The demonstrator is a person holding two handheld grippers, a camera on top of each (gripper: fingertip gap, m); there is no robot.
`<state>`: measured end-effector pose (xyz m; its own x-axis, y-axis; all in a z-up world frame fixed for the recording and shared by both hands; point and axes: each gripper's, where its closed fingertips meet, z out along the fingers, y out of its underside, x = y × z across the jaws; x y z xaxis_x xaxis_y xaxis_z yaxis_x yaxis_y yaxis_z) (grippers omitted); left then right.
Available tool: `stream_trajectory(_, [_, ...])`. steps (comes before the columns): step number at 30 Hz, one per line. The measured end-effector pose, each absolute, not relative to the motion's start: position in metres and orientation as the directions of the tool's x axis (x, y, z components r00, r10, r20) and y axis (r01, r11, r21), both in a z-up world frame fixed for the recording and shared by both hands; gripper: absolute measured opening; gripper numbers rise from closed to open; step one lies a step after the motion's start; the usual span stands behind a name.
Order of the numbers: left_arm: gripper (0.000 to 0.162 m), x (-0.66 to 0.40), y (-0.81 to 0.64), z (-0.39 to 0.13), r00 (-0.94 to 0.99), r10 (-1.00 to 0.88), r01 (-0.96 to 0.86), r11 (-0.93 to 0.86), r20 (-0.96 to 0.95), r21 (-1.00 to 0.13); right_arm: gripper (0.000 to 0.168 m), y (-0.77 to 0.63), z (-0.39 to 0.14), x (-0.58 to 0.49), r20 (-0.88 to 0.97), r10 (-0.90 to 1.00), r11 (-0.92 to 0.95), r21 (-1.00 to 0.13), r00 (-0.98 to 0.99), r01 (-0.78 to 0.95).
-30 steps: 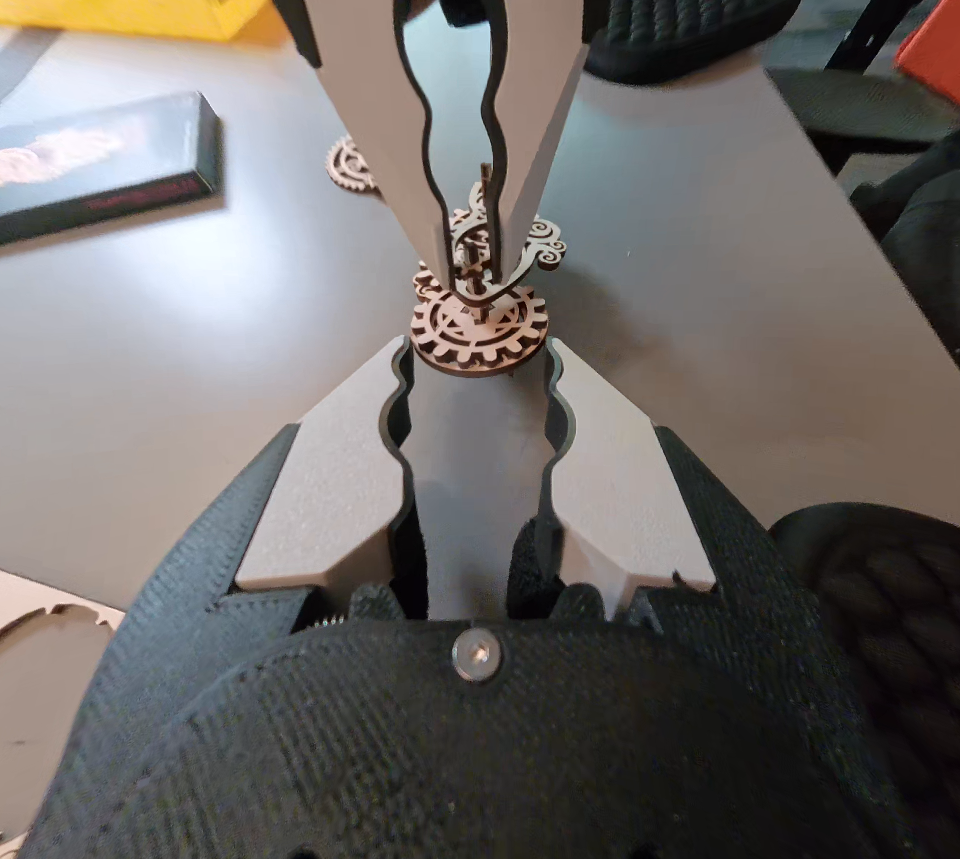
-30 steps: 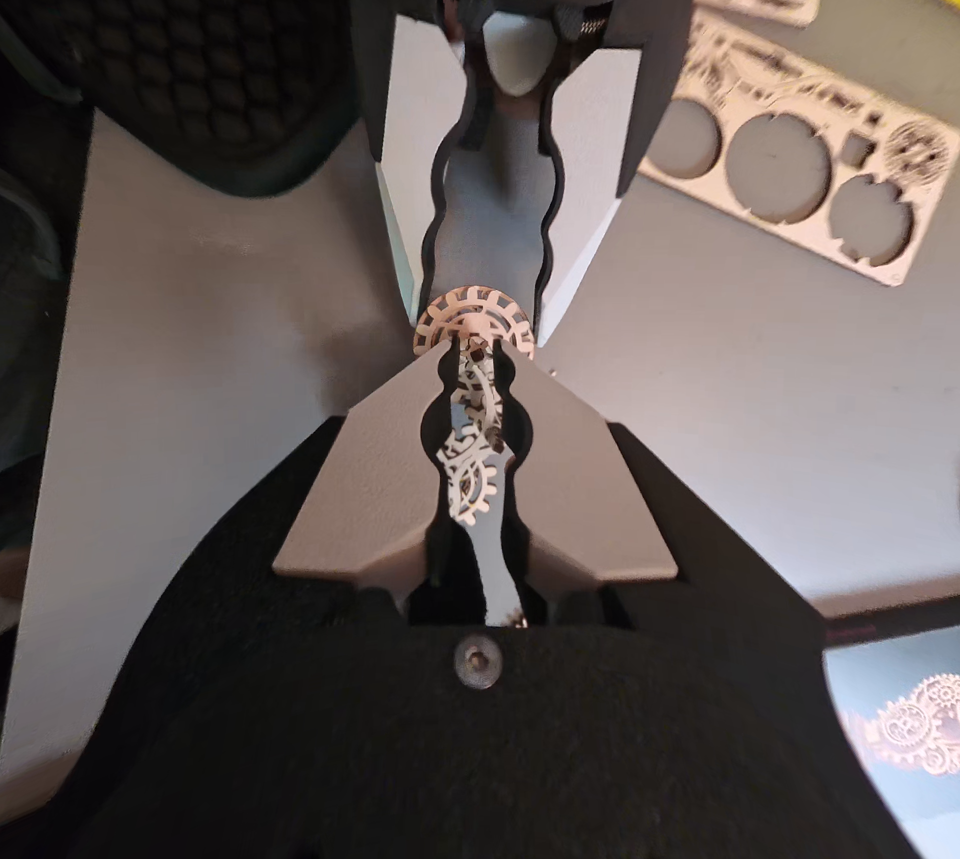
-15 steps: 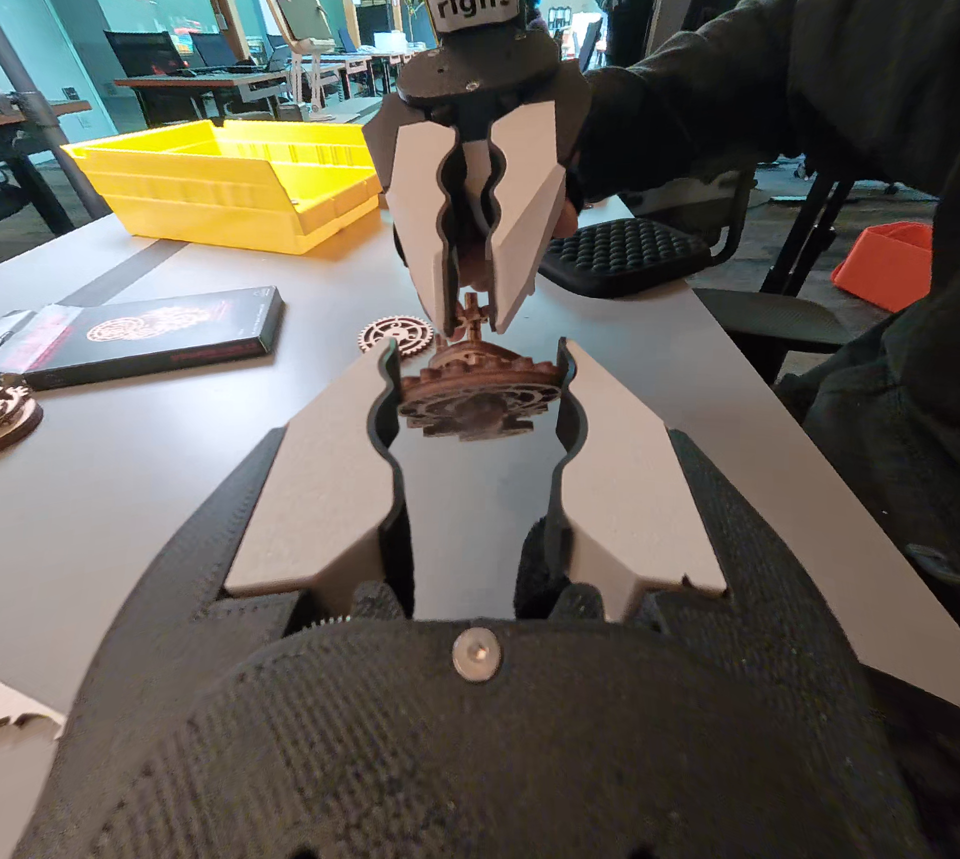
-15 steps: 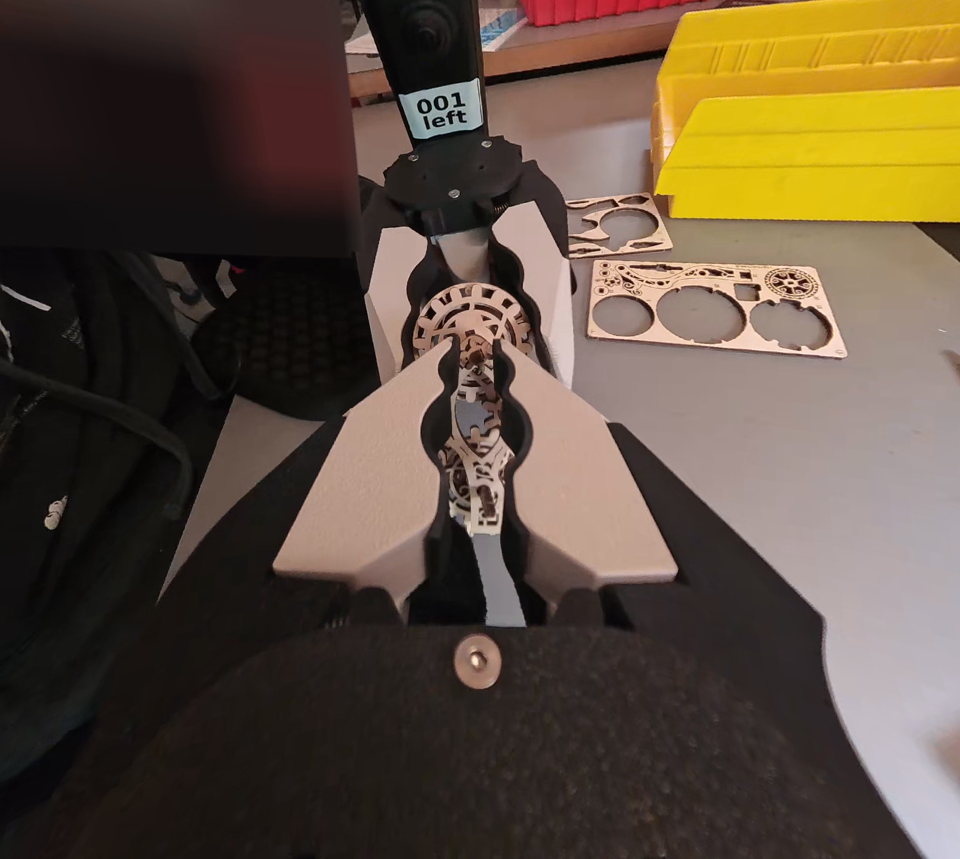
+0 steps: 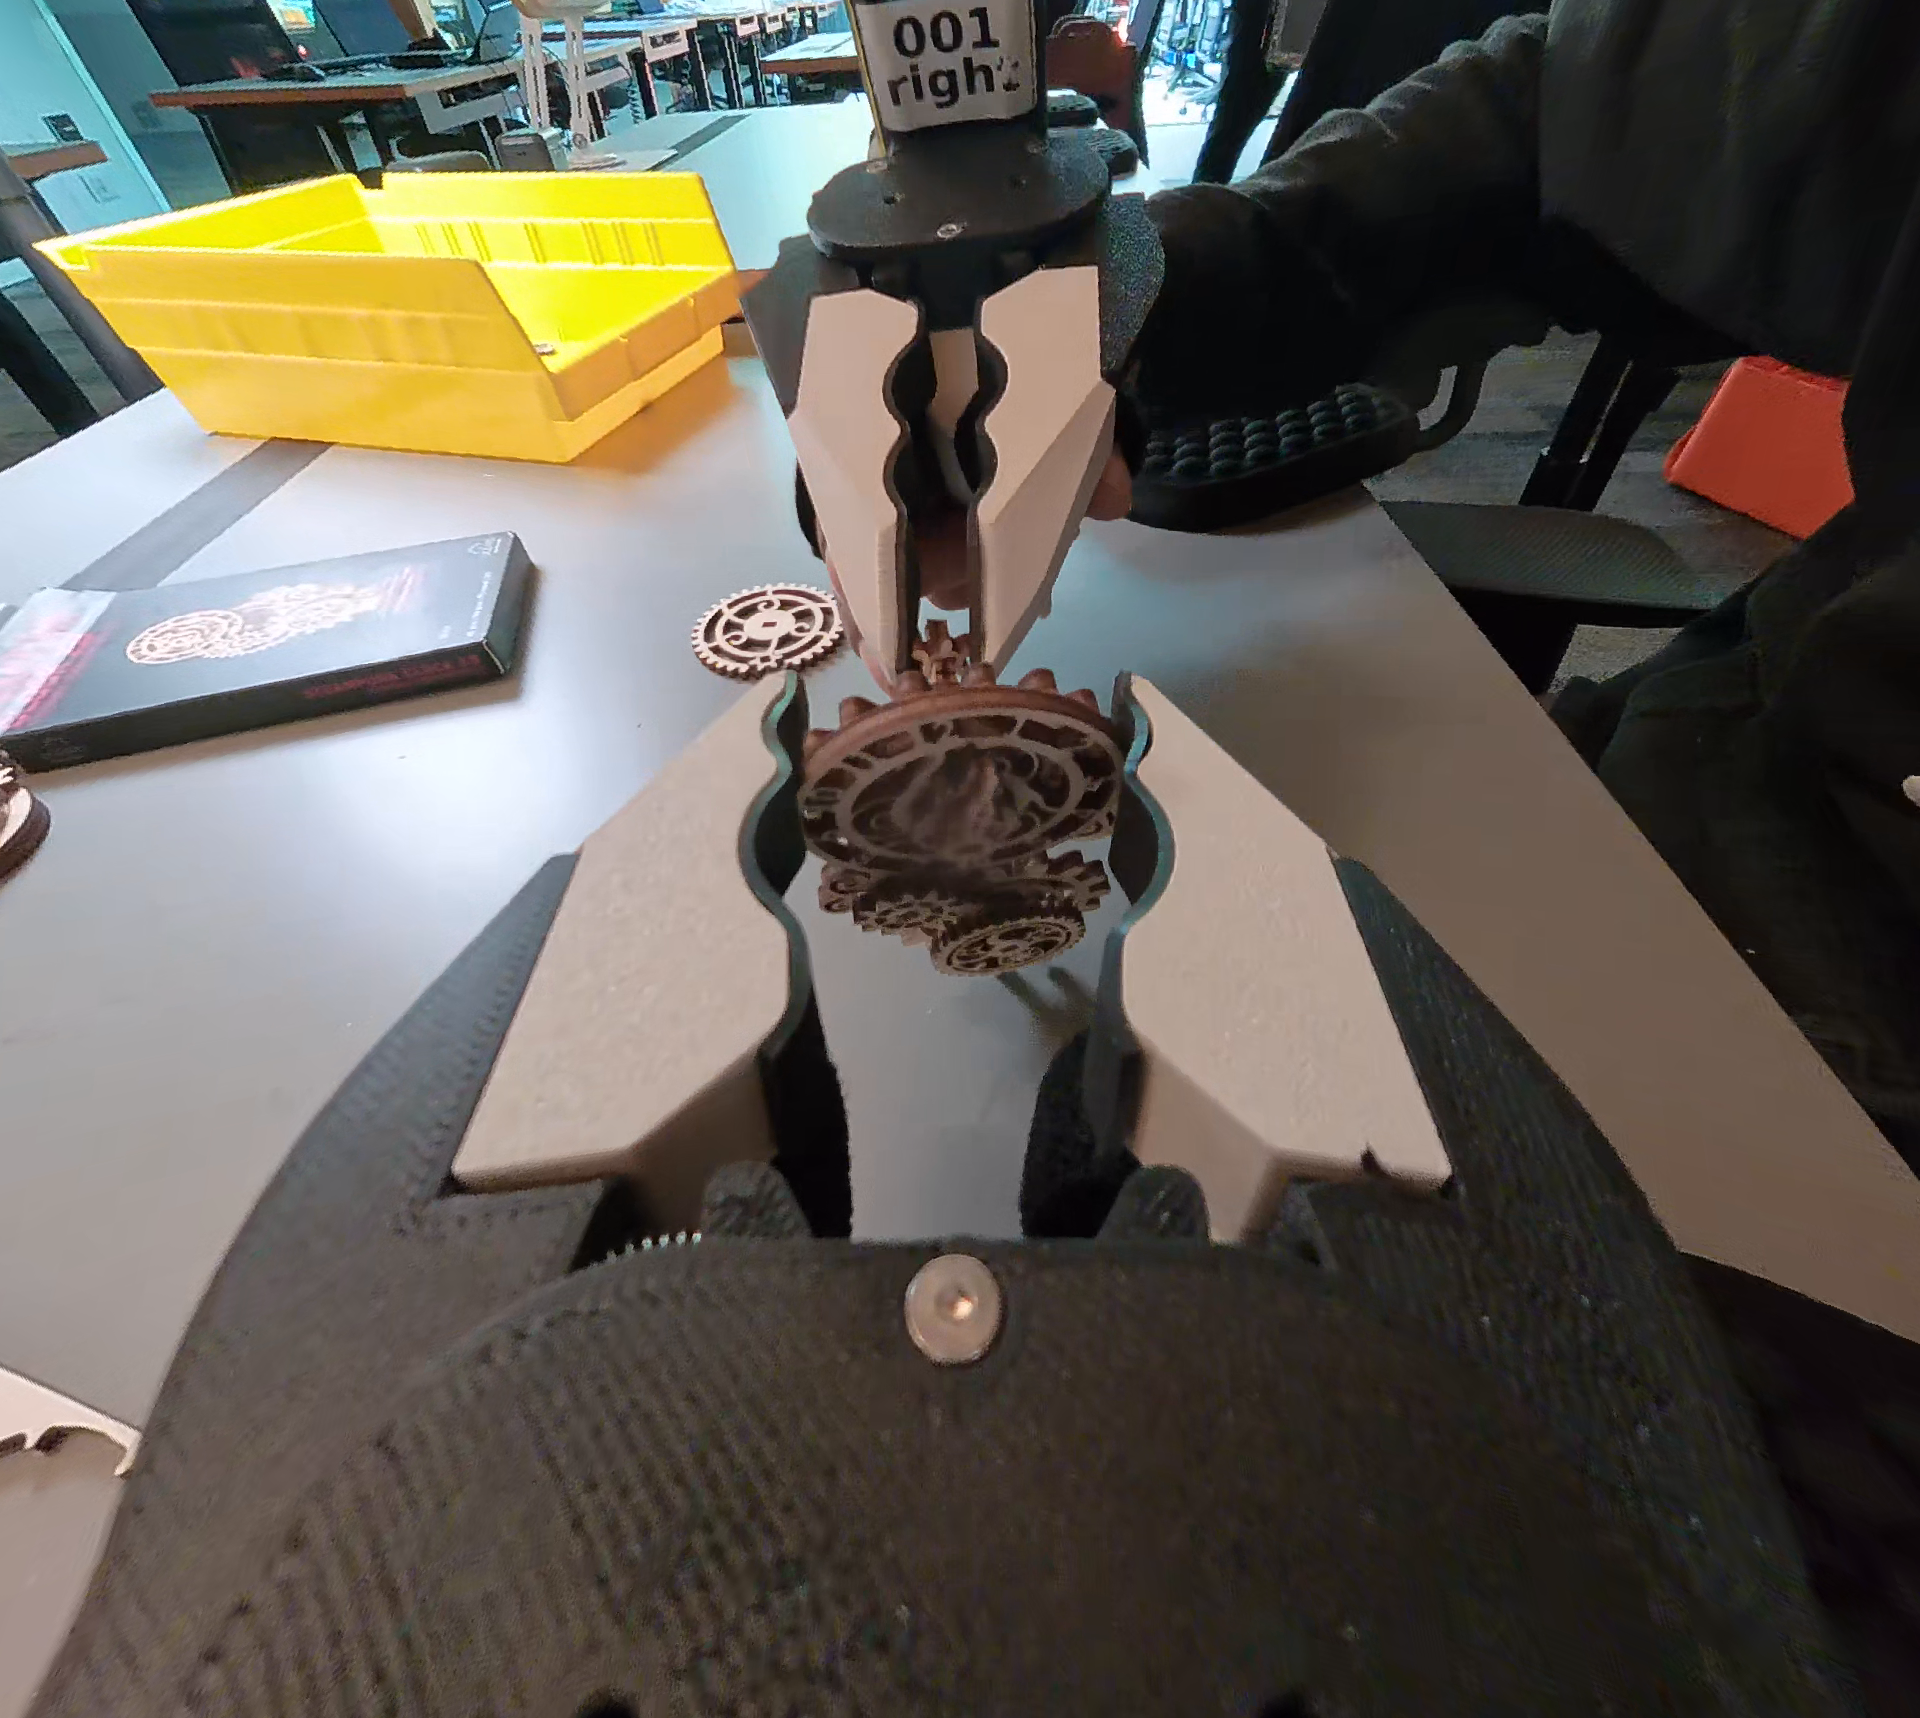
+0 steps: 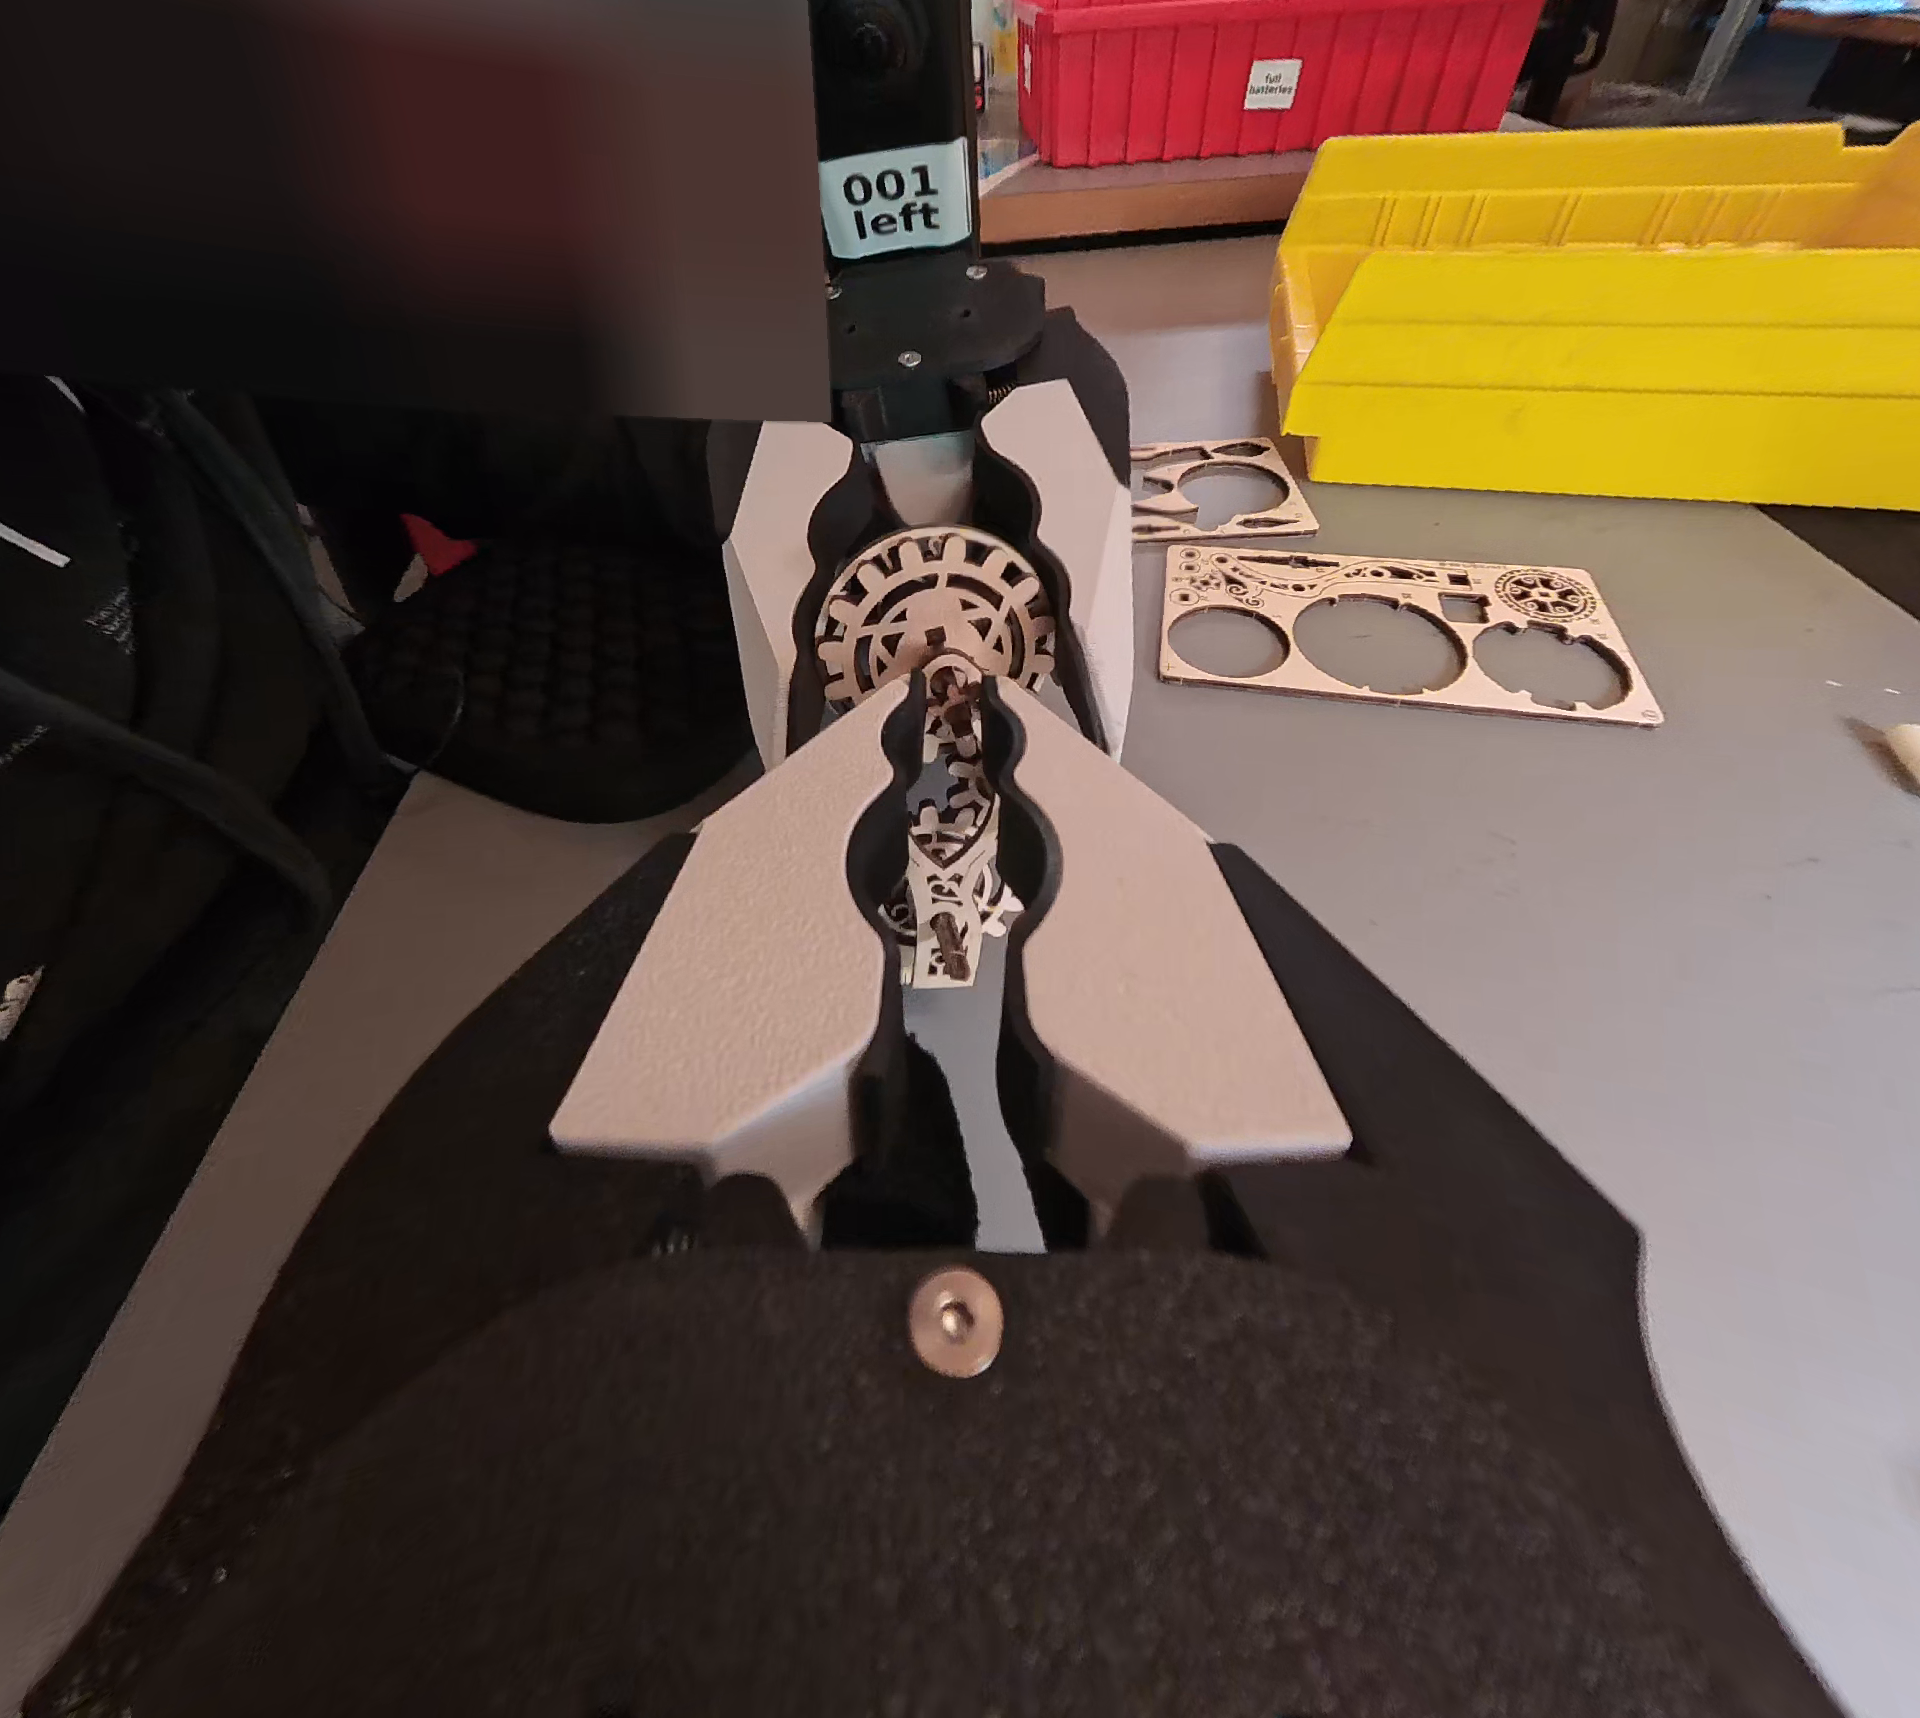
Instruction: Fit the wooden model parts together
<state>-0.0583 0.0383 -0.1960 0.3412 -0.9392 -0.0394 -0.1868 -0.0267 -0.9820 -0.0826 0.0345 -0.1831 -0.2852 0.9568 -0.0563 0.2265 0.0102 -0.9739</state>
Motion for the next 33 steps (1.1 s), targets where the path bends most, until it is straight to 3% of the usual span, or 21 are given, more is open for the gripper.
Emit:
stream_trajectory(8, [0.057,-0.053,0.035,-0.196,0.287,-0.958,-0.170,-0.067,0.016,-0.983,0.010,0.033,-0.183,-0.076,-0.080,0.939,-0.010,-0.979,-0.334,0.205])
stream_trajectory(21, [0.058,-0.049,0.021,-0.199,0.134,-0.973,-0.153,-0.209,0.190,-0.966,0.010,0.020,-0.192,-0.078,0.061,0.844,0.296,-0.881,-0.532,0.369])
stream_trajectory(33, [0.057,-0.048,0.029,-0.199,0.194,-0.960,-0.132,-0.232,0.204,-0.964,0.009,0.030,-0.194,-0.073,0.057,0.927,0.196,-0.916,-0.370,0.351])
